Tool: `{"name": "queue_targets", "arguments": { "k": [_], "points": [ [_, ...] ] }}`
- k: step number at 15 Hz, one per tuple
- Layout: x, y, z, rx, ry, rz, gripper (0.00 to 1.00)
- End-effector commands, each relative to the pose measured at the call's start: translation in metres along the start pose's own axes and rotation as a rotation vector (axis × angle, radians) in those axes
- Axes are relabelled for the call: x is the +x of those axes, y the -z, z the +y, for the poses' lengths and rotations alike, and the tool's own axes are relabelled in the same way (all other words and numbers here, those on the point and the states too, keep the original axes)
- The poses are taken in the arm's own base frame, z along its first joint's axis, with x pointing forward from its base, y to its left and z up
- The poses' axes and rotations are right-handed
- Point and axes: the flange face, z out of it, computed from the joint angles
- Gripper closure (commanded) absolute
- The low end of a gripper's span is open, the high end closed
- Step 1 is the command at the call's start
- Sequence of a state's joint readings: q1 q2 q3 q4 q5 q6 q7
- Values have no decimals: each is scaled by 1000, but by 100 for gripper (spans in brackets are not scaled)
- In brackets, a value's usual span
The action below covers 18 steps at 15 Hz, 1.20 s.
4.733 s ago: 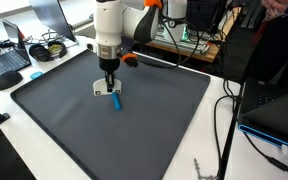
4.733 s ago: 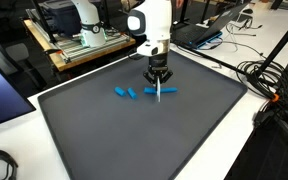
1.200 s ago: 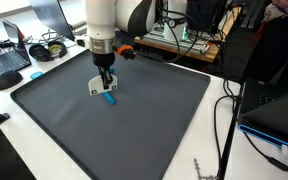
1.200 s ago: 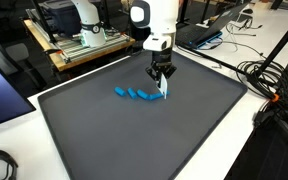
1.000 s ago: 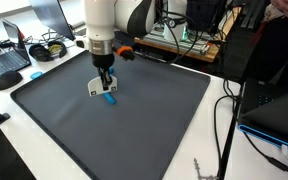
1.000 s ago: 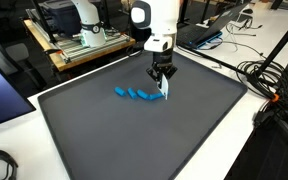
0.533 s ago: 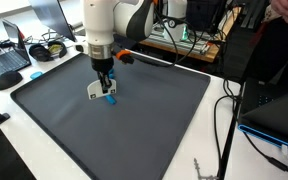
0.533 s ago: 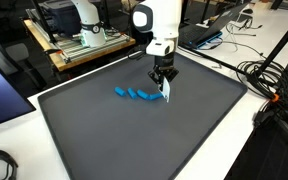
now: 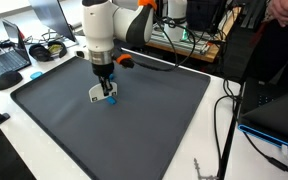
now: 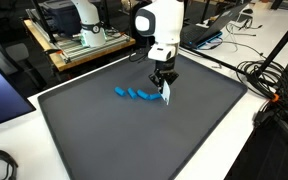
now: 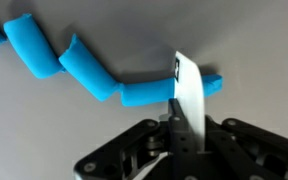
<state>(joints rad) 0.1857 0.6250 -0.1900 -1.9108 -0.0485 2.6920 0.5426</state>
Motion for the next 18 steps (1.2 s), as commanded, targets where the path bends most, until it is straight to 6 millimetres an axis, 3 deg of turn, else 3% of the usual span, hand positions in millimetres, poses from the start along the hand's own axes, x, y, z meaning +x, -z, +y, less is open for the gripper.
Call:
{"name": "queue_targets", "arguments": {
  "k": [1,6,18],
  "points": [
    [1,-15,-4,-2,3,-29,99],
    [3,-21,-5,-4,-8,-18,99],
    [30,-13,-4,15,-37,43,99]
  ]
}}
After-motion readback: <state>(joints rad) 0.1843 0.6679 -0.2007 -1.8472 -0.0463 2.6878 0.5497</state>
